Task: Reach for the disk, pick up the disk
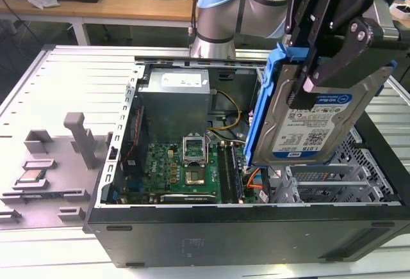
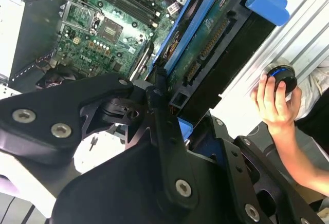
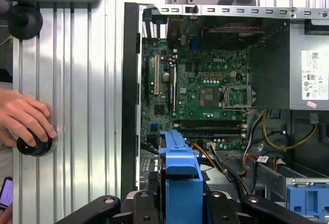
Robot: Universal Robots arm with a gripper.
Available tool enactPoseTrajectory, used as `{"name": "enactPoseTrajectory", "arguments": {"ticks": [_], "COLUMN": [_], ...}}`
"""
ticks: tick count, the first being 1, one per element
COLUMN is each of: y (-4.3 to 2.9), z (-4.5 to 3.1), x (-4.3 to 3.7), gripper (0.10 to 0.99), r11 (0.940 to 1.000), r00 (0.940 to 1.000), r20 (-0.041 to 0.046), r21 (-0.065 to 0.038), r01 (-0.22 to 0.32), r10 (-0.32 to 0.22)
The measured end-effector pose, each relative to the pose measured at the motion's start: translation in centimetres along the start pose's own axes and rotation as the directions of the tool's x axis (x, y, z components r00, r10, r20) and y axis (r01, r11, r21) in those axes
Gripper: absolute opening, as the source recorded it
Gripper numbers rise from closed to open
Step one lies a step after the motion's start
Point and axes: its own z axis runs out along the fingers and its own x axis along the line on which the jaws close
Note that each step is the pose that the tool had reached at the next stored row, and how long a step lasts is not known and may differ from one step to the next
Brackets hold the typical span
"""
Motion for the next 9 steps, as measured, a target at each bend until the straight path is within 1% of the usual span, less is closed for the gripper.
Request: {"name": "enactPoseTrajectory", "arguments": {"ticks": [4, 9], "y": [-0.74, -1.25], "z": [0.12, 0.18], "x": [-0.01, -0.01], "gripper": [0.365, 0.365], "r11": [1.0, 1.0], "r00": [1.0, 1.0], "r20": [0.0, 0.0], "r21": [0.0, 0.0], "r01": [0.0, 0.0], "r10": [0.0, 0.0]}}
